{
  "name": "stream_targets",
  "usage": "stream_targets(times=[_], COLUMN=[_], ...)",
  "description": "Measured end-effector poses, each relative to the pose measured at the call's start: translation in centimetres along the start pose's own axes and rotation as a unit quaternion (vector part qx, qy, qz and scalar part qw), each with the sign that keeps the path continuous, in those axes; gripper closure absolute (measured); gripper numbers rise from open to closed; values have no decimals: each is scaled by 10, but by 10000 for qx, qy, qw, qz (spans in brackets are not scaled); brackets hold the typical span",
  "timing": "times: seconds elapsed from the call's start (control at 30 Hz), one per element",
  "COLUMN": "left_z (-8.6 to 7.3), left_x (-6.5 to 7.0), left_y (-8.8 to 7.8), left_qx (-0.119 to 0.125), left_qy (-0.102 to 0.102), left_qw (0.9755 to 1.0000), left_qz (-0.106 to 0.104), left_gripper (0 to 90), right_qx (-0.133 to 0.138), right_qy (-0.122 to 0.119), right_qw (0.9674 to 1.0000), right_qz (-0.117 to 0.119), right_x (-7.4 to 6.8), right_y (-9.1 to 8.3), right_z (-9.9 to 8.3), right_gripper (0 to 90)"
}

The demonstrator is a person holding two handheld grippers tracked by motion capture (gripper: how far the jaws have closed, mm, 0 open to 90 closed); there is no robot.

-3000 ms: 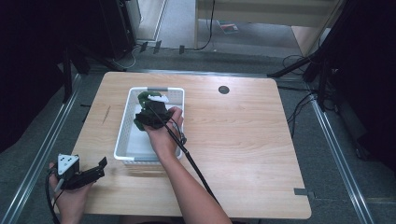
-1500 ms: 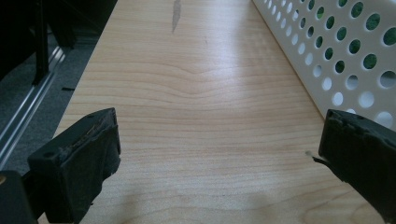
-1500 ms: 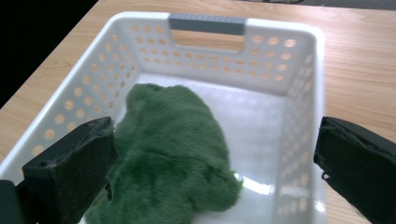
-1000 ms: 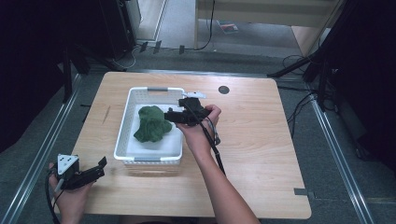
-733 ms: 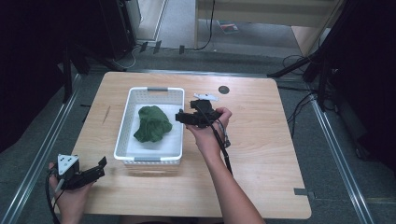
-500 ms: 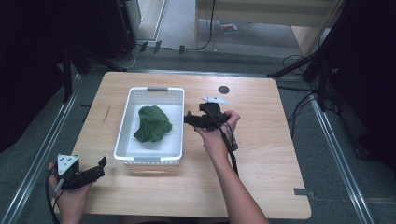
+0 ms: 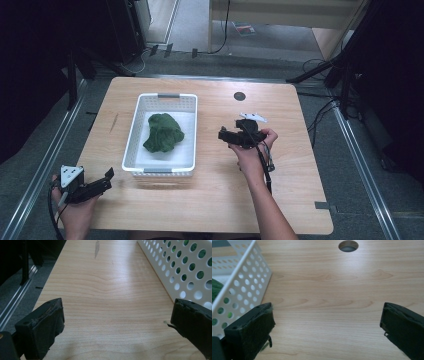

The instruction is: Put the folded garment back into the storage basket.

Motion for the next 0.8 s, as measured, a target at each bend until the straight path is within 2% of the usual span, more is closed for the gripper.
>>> stream_targets(times=[0.07, 0.1, 0.13, 0.17, 0.33, 0.37, 0.47, 0.5, 0.8], left_z=[0, 0, 0, 0, 0, 0, 0, 0, 0], left_x=[0, 0, 0, 0, 0, 0, 0, 0, -1], left_y=[0, 0, 0, 0, 0, 0, 0, 0, 0], left_qx=[-1, 0, -2, 1, 10, 5, 3, 3, 11], left_qy=[3, 4, 2, -4, -20, -23, -24, -34, -35], left_qw=[10000, 10000, 10000, 10000, 10000, 10000, 10000, 10000, 10000], left_qz=[3, 2, -2, -6, -9, -13, -11, -10, -9], left_gripper=[0, 0, 0, 0, 0, 0, 0, 0, 0], right_qx=[7, 6, 6, 15, 11, 19, 9, 33, 43], right_qy=[0, 22, 22, 34, 59, 80, 87, 87, 158], right_qw=[10000, 10000, 10000, 10000, 10000, 9999, 9999, 9999, 9997], right_qz=[3, 14, 14, 2, -35, -65, -79, -107, -198], right_x=[4, 11, 11, 19, 33, 41, 46, 54, 84], right_y=[-1, -2, -2, -3, -5, -6, -7, -9, -13], right_z=[-1, -4, -4, -8, -13, -15, -17, -20, -35], right_gripper=[0, 0, 0, 0, 0, 0, 0, 0, 0])
Point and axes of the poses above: each handheld gripper's, and its own axes: y roughly forward along the jaws, z roughly out of its top, x roughly to its right, the point moved 7 cm from there along y, roughly forward along the jaws, and after that the axes turned 2 degrees about y, right-handed, at the moved point
